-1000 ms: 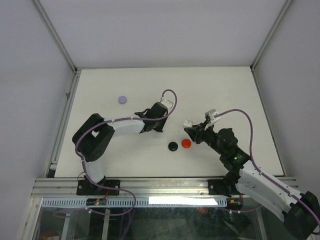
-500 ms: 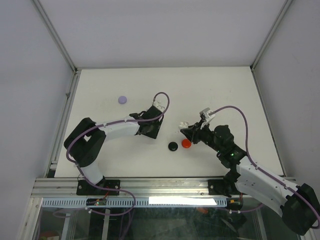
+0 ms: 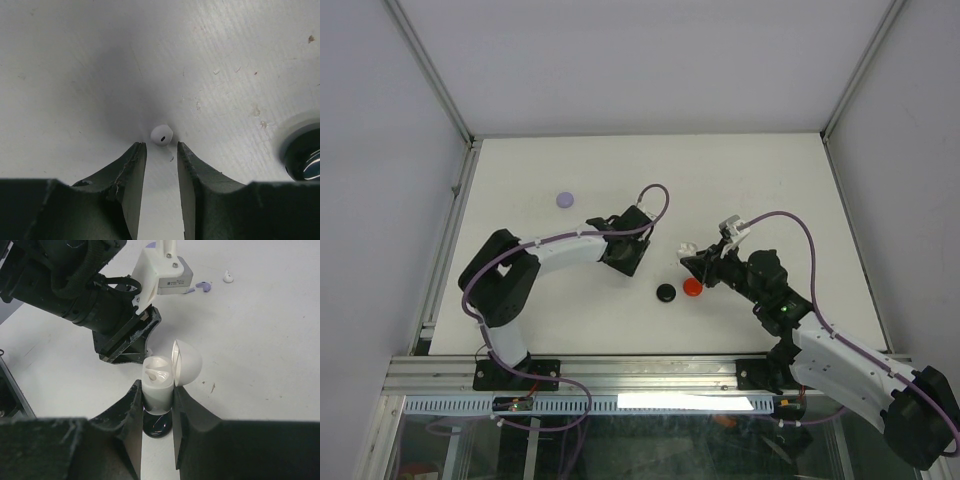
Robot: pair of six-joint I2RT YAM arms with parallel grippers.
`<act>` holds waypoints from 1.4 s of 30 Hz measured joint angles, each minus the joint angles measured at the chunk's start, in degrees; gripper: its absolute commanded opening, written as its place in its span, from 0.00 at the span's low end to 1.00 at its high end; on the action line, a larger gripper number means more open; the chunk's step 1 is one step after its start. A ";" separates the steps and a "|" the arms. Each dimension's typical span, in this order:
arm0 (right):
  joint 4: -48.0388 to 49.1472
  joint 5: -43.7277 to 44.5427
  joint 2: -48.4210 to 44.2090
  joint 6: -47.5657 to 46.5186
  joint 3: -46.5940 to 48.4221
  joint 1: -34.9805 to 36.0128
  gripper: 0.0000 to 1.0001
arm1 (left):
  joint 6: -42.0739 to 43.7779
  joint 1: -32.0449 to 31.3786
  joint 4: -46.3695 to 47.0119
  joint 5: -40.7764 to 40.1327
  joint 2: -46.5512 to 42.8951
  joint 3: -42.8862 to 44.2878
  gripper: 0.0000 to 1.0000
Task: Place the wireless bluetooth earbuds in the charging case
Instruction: Move the earbud to the center of the board, then pick up the earbud from the center of the board.
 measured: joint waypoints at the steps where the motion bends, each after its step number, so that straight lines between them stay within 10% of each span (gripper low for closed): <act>1: 0.02 0.00 0.00 0.00 0.00 0.00 0.00 | 0.33 0.00 -0.31 0.24 0.33 0.15 0.31; 29: 1.68 -0.11 2.10 0.00 0.00 0.00 0.00 | 2.51 0.07 -2.73 -0.74 2.84 3.65 0.09; 42: 13.97 -12.39 5.53 -7.50 -0.02 2.05 0.00 | 0.04 0.09 -2.49 -6.97 -12.66 4.17 0.04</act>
